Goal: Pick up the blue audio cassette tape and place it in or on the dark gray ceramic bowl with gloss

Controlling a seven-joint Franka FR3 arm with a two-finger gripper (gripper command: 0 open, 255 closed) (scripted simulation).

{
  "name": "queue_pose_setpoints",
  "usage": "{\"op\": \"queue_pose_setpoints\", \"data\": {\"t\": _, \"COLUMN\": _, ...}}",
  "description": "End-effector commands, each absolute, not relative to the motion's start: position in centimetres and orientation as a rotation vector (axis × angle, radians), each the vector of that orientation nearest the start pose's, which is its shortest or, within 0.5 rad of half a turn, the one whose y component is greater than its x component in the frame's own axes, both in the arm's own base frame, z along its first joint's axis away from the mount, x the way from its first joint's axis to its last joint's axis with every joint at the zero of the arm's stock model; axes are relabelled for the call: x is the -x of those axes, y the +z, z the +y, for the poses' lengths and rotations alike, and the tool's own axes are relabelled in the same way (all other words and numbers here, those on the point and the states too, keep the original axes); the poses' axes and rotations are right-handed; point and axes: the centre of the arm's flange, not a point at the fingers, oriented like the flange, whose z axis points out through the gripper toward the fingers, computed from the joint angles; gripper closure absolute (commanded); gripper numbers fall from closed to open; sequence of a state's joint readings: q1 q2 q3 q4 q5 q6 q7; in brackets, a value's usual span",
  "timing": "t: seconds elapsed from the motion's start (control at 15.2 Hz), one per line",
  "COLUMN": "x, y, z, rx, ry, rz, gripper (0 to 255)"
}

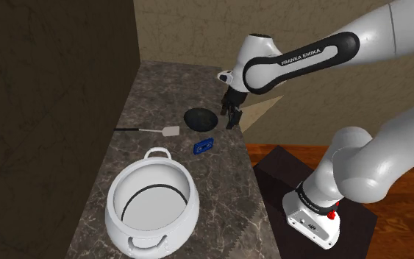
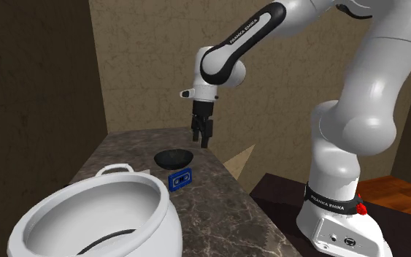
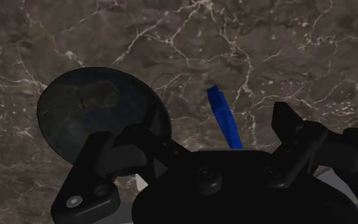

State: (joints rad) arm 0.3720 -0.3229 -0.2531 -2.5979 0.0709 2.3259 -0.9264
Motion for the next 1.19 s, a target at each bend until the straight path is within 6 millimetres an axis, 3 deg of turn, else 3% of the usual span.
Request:
{"op": "queue_pose_setpoints", "data": {"t": 0.0, "x": -42.1, "y": 34.8, "z": 7.0, "rx": 2.566, "ry": -0.162, "rz": -1.595, "gripper": 0}}
{"op": "queue_pose_setpoints", "data": {"t": 0.4, "x": -43.1, "y": 29.7, "z": 11.7, "rx": 2.296, "ry": -0.227, "rz": -1.914, "gripper": 0}}
{"op": "queue_pose_setpoints", "data": {"t": 0.86, "x": -43.1, "y": 26.1, "z": 12.5, "rx": 2.296, "ry": -0.227, "rz": -1.914, "gripper": 0}}
{"op": "queue_pose_setpoints", "data": {"t": 1.12, "x": -43.1, "y": 25.8, "z": 12.5, "rx": 2.296, "ry": -0.227, "rz": -1.914, "gripper": 0}}
